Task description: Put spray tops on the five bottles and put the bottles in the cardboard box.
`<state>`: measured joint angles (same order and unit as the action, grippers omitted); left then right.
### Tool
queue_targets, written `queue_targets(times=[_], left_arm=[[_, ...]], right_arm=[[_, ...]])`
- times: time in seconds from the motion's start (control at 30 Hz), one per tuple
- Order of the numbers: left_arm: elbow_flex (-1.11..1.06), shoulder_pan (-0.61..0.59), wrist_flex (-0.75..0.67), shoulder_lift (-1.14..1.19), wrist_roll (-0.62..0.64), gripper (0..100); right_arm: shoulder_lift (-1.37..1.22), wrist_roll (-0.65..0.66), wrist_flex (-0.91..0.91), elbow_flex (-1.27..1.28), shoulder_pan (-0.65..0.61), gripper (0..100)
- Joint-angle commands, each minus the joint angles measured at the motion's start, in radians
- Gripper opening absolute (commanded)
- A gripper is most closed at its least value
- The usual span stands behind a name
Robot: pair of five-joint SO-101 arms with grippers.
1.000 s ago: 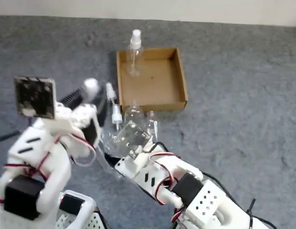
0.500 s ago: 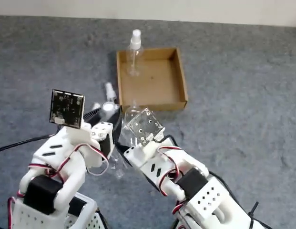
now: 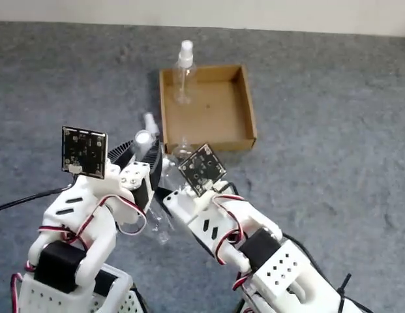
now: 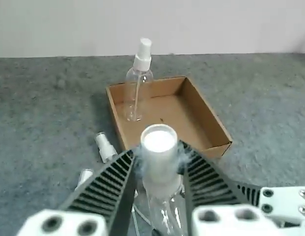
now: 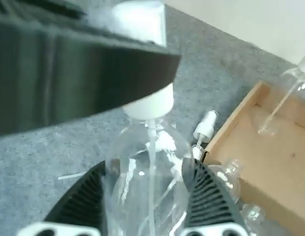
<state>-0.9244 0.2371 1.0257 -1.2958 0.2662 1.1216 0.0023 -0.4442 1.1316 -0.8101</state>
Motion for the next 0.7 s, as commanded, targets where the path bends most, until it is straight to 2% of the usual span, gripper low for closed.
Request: queue_targets(times=[0.0,0.13,0.3,0.47,0.67], left_arm=[[-0.042,-0.004,0.009,0.005,0.006,2],[-0.042,-0.05,0.009,0.005,0.006,2],[-0.021,-0.051,0.012,0.005,0.006,3],[0.001,-0.051,0.015,0.004,0.005,15],[0.004,-0.053,0.015,-0.022,0.003,16]], right_arm=[[0.036,-0.046,0.068,-0.048,0.028,0.4],[0.036,-0.038,0.068,-0.047,0.028,0.4],[0.035,-0.041,0.07,-0.047,0.028,0.4],[0.035,-0.043,0.07,-0.045,0.028,0.4],[0.035,-0.038,0.07,-0.042,0.028,0.4]])
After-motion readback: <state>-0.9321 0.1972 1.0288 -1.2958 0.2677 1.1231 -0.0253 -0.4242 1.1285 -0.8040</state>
